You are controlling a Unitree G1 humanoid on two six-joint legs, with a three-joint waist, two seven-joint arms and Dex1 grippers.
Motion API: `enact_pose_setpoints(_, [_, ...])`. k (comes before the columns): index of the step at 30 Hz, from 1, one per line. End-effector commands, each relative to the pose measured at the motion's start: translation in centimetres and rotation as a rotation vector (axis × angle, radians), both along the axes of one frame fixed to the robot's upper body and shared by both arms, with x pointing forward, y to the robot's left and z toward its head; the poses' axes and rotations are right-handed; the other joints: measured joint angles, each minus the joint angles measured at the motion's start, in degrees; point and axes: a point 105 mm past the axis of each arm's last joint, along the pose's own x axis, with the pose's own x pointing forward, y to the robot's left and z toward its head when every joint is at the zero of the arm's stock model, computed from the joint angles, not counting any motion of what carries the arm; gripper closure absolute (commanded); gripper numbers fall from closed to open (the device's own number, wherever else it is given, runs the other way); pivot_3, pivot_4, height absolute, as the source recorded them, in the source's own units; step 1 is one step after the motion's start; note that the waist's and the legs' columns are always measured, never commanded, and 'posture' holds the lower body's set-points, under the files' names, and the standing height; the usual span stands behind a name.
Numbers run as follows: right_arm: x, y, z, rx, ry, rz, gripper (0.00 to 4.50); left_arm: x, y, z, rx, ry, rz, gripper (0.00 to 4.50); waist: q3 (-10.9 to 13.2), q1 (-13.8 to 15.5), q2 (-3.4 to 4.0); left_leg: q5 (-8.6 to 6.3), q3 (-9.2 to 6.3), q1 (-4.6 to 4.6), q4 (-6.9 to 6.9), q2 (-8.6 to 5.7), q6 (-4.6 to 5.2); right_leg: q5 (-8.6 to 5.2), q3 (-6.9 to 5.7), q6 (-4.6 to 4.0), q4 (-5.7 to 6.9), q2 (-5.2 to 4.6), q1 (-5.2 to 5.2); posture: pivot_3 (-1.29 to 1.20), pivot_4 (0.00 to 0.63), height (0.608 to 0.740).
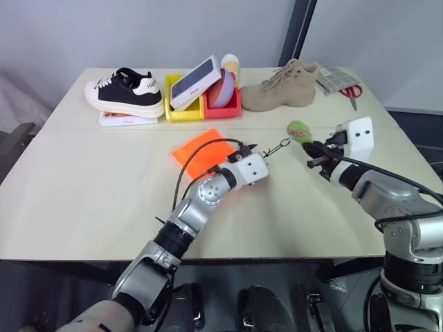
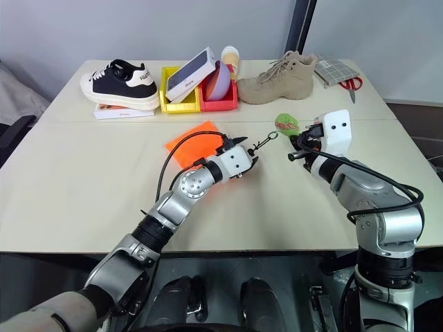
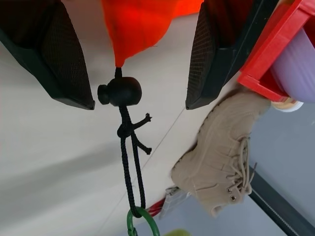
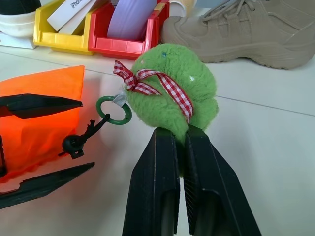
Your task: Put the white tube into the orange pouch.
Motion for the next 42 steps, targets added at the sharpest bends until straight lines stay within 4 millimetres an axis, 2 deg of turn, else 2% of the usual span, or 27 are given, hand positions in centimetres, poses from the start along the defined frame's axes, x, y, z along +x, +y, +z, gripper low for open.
enact_pose_setpoints(1, [-0.5,0.2,1.6,-0.023,-0.063,0.010,4.50,-0.3,-0.6,1.1,-0.025,-0.035,-0.025,3.03,0.0,0.0,0.00,0.00,0.00,0.00,0.00,0.00,0.00,0.00,0.00,0.00,0.00,0.00,0.00,0.00,0.150,0.740])
enact_pose_setpoints(3, [-0.5,0.2,1.6,-0.023,-0.064,0.009,4.50,-0.4,-0.6,1.0,-0.024,-0.032,-0.026,4.07,0.0,0.0,0.00,0.00,0.00,0.00,0.00,0.00,0.00,0.00,0.00,0.00,0.00,0.00,0.00,0.00,0.150,0.740])
enact_pose_setpoints(4, [-0.4,0.2,1.6,-0.023,-0.065,0.009,4.50,-0.3,-0.6,1.0,-0.024,-0.031,-0.026,4.30,0.0,0.0,0.00,0.00,0.00,0.00,0.00,0.00,0.00,0.00,0.00,0.00,0.00,0.00,0.00,0.00,0.150,0.740])
enact_pose_setpoints(9, [-0.5,0.2,1.7,-0.025,-0.066,0.008,4.50,-0.3,-0.5,0.9,-0.020,-0.029,-0.021,4.29,0.0,0.0,0.00,0.00,0.00,0.00,0.00,0.00,0.00,0.00,0.00,0.00,0.00,0.00,0.00,0.00,0.150,0.740])
enact_pose_setpoints(14, [-0.3,-0.3,1.8,-0.039,-0.078,-0.020,4.50,-0.5,0.7,0.0,0.031,-0.009,-0.029,4.29,0.0,0.0,0.00,0.00,0.00,0.00,-0.01,0.00,0.00,0.00,0.00,0.00,0.00,0.00,0.00,0.00,0.150,0.740])
enact_pose_setpoints(17, [-0.1,-1.0,1.8,-0.069,-0.086,-0.056,4.50,-0.9,2.0,-1.0,0.066,0.019,-0.041,4.29,0.0,-0.1,0.00,0.00,0.01,0.00,-0.04,0.00,0.00,0.00,0.00,0.00,-0.01,0.00,-0.02,0.00,0.150,0.740])
enact_pose_setpoints(23, [0.6,-2.8,0.9,-0.157,-0.073,-0.143,4.50,-2.6,6.4,-3.2,0.145,0.117,-0.074,4.29,0.0,-0.3,0.00,0.00,0.01,0.01,-0.06,0.02,-0.01,-0.01,0.00,-0.01,-0.01,-0.01,-0.03,0.00,0.150,0.740])
enact_pose_setpoints(28, [0.9,-2.8,-0.2,-0.217,-0.046,-0.136,4.50,-3.3,8.6,-3.7,0.177,0.167,-0.079,4.29,0.0,-0.1,0.01,0.00,0.02,0.00,-0.03,0.01,-0.01,-0.01,0.00,-0.02,-0.01,-0.04,-0.02,0.00,0.150,0.740])
enact_pose_setpoints(30, [0.8,-2.2,-0.7,-0.231,-0.032,-0.102,4.50,-3.6,8.8,-3.3,0.118,0.213,-0.093,4.29,0.0,-0.1,0.01,0.00,0.02,0.00,-0.04,0.01,-0.01,-0.01,0.00,-0.03,-0.02,-0.04,-0.02,0.00,0.150,0.740])
enact_pose_setpoints(32, [0.3,-1.0,-1.3,-0.241,-0.007,-0.018,4.50,-3.7,8.6,-2.5,0.035,0.246,-0.099,3.24,0.0,-0.1,0.01,0.00,0.02,0.00,-0.04,0.01,-0.01,-0.01,0.00,-0.03,-0.02,-0.04,-0.02,0.00,0.150,0.740])
enact_pose_setpoints(35, [-0.5,0.3,-2.4,-0.250,0.038,0.075,3.42,-4.1,8.4,-1.1,-0.062,0.275,-0.135,1.86,0.0,-0.1,0.00,0.00,0.02,0.00,-0.03,0.01,-0.01,-0.01,0.00,-0.02,-0.02,-0.03,-0.01,0.00,0.150,0.740])
enact_pose_setpoints(38, [-1.1,0.8,-3.0,-0.259,0.055,0.120,1.86,-4.7,9.4,-0.2,-0.152,0.333,-0.149,0.25,0.0,-0.2,0.00,0.00,0.02,0.01,-0.03,0.01,-0.01,-0.01,0.00,-0.01,-0.02,-0.02,0.00,0.00,0.150,0.740])
enact_pose_setpoints(39, [-1.3,0.9,-3.2,-0.262,0.060,0.129,1.36,-4.9,9.9,0.0,-0.175,0.352,-0.149,0.00,0.0,-0.2,0.01,0.00,0.01,0.01,-0.04,0.01,-0.01,-0.01,0.00,-0.01,-0.02,-0.02,0.00,0.00,0.150,0.740])
enact_pose_setpoints(40, [-1.6,1.0,-3.5,-0.275,0.064,0.146,0.87,-5.0,10.8,0.1,-0.213,0.387,-0.138,0.00,0.0,-0.3,0.01,0.00,0.01,0.03,-0.03,0.02,-0.01,-0.01,0.00,0.00,-0.02,-0.02,0.01,0.00,0.150,0.740])
enact_pose_setpoints(41, [-1.8,1.0,-3.7,-0.285,0.066,0.158,0.87,-5.2,11.4,0.1,-0.237,0.411,-0.129,0.00,0.0,-0.3,0.01,0.00,0.01,0.03,-0.04,0.02,-0.01,-0.01,0.01,0.00,-0.02,-0.01,0.01,0.00,0.150,0.740])
enact_pose_setpoints(42, [-2.2,1.1,-3.8,-0.297,0.049,0.187,0.87,-5.4,12.8,0.2,-0.285,0.440,-0.105,0.00,0.0,-0.3,0.01,0.00,0.01,0.04,-0.05,0.02,-0.01,-0.01,0.01,0.01,-0.02,-0.01,0.01,0.00,0.150,0.740])
